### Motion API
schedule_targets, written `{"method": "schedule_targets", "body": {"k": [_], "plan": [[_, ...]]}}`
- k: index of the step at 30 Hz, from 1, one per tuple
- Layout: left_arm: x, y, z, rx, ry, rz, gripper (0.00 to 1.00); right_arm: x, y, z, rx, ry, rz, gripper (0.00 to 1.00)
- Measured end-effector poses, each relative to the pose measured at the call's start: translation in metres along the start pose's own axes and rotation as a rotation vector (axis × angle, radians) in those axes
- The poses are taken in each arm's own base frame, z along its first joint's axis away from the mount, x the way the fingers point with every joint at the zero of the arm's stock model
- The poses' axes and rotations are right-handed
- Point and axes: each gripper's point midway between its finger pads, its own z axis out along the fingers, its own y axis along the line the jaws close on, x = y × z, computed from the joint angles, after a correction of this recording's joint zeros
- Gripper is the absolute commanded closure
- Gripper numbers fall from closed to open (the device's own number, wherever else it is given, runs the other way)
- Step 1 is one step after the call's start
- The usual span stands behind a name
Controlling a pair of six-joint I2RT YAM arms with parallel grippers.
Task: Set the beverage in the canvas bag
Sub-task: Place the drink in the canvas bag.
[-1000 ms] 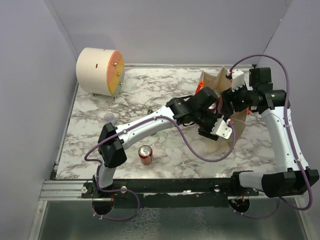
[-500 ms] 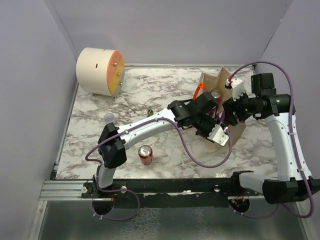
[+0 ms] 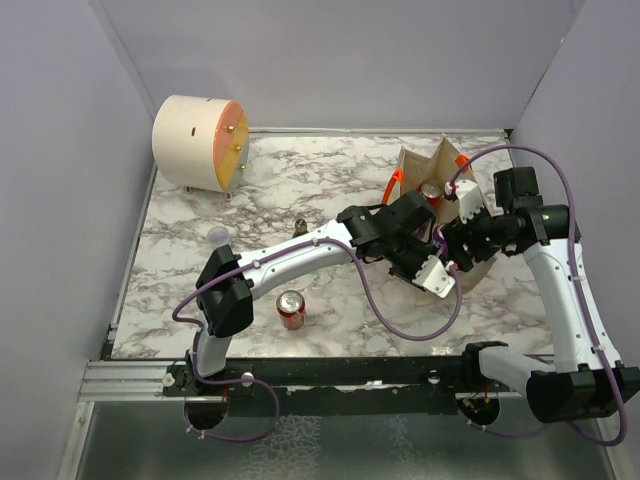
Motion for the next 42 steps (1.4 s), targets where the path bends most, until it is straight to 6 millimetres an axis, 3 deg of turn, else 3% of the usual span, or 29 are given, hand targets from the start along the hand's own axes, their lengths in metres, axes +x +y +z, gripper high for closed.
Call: {"method": "schedule_targets", "body": {"k": [11, 20, 42], "plan": [[0.001, 0.001, 0.001, 0.0, -0.002, 0.023, 0.7, -0.014, -0.012, 0.006, 0.024, 0.0, 0.053, 0.88], [0.001, -0.001, 0.001, 0.008, -0.009, 0.026, 0.7, -0.074, -0.041, -0.009, 0.116, -0.158, 0.055, 0.89], [0.001, 0.0, 0.002, 0.013, -0.02, 0.033, 0.72, -0.1, -0.046, -0.007, 0.115, -0.27, 0.074, 0.89]]}}
